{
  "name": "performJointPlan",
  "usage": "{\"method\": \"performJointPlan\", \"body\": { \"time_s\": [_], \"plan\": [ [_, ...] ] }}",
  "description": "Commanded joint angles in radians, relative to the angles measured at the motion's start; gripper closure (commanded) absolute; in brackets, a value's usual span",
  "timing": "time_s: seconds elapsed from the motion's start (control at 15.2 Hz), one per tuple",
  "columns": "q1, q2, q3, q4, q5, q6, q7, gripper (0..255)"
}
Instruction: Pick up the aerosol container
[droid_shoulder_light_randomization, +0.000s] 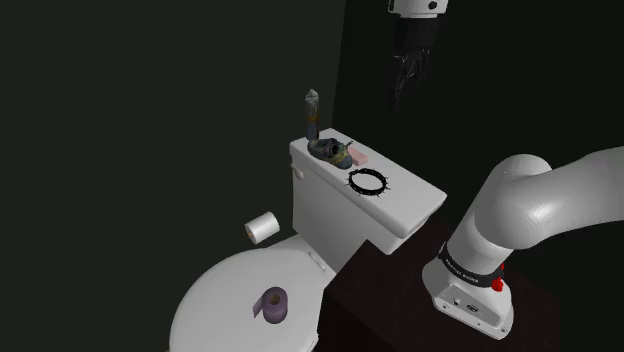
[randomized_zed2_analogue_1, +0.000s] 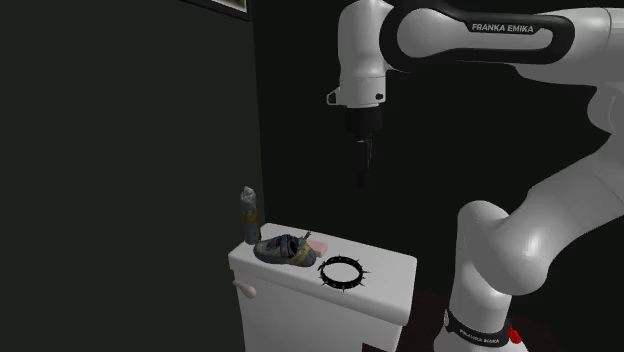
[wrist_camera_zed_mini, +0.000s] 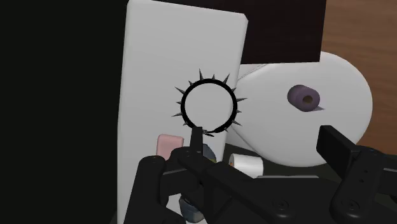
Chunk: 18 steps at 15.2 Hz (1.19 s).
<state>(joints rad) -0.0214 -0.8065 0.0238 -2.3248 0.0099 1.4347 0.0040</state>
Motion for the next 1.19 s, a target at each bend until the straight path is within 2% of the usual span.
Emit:
{"method": "performJointPlan", "body": {
  "time_s": [0.0,0.59,1.12],
  "plan": [
    [0.0,0.0,0.0,0.0,0.0,0.0,0.0,0],
    [-0.051,0.3,0.006,0.111,0.0,0.23,0.102,0],
    [-0.09,0.576,-0.004,0.292,-0.009,0.362,0.188,0]
  ]
}}
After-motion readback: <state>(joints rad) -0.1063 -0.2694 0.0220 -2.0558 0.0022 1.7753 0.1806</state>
